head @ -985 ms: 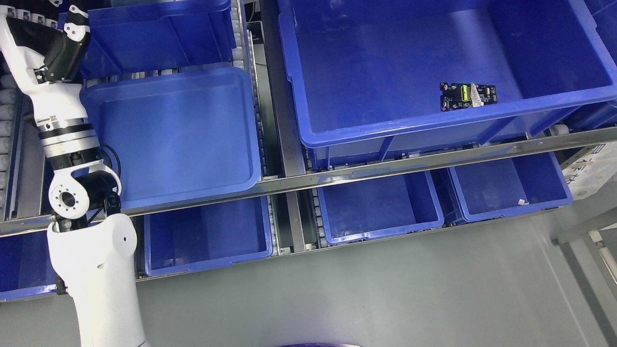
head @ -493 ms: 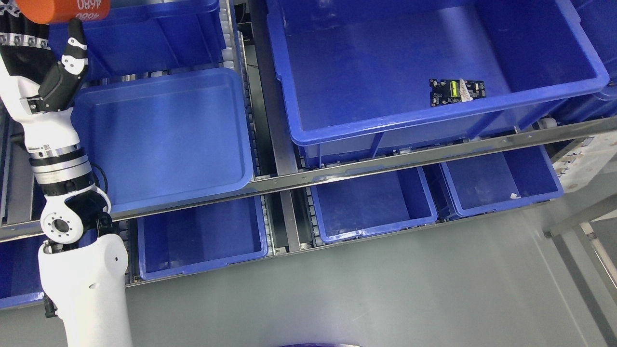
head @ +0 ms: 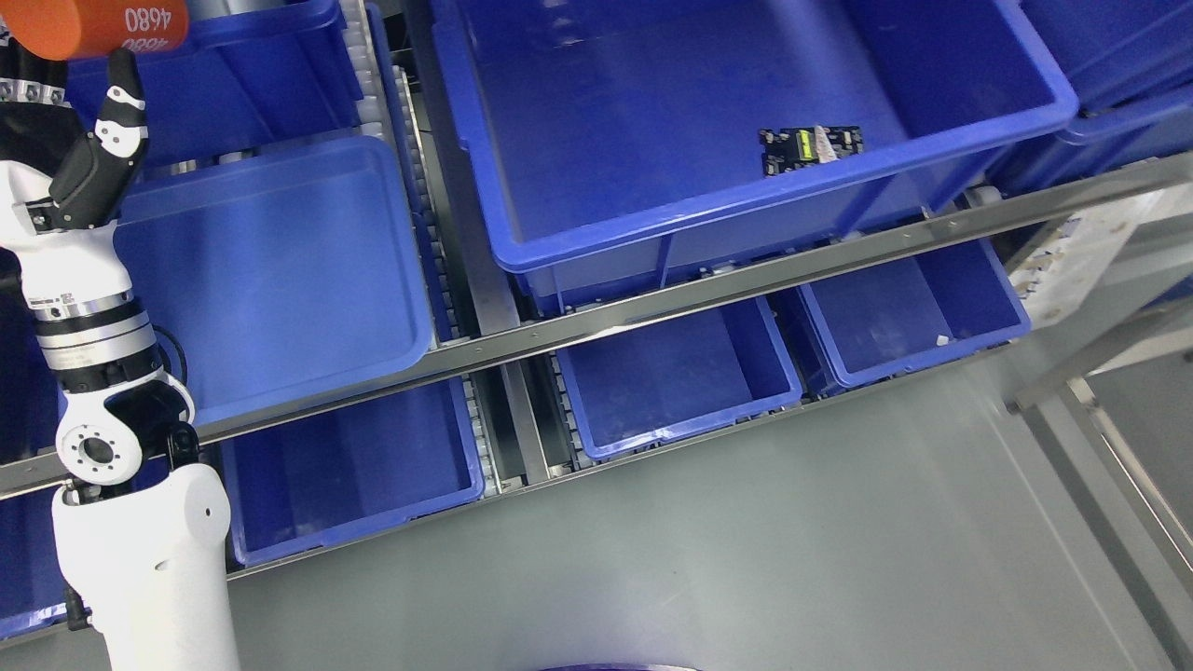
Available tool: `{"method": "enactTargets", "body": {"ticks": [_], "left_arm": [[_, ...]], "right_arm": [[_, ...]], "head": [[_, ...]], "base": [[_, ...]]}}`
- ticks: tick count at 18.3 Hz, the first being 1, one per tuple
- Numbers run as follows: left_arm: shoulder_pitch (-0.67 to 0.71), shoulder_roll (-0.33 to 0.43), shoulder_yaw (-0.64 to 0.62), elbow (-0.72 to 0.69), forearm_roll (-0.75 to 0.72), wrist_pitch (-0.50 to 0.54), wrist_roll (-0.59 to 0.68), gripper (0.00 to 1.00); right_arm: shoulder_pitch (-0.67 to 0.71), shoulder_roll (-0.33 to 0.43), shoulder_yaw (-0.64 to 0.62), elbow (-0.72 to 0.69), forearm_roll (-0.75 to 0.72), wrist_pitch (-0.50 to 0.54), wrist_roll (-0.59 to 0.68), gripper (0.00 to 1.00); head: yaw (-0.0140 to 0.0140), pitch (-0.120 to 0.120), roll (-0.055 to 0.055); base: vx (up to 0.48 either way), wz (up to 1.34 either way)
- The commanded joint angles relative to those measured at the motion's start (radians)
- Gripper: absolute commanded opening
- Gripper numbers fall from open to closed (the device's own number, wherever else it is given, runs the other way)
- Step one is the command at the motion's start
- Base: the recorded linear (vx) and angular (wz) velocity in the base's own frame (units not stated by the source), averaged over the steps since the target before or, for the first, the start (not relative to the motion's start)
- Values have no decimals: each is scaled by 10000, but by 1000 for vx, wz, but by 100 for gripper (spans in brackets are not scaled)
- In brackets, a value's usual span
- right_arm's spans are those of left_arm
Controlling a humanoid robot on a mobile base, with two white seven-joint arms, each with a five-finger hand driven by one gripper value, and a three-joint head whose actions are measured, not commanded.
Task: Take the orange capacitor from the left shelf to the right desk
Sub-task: 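Turn away from the shelf toward the steel table, holding the capacitor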
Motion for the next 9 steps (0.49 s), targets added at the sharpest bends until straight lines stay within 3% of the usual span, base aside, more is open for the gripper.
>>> {"method": "enactTargets", "body": {"ticks": [1,9], "left_arm": [[30,-6,254,-95,0,163,14,21],[-16,9,576,-95,15,210,14,21]], "right_arm": [[200,-175,-123,-174,46,-4,6,100],[200,-175,-123,-174,46,-4,6,100]], "head": [[0,0,0],[0,0,0]], "base": [[-35,-262],[-54,-338]]}}
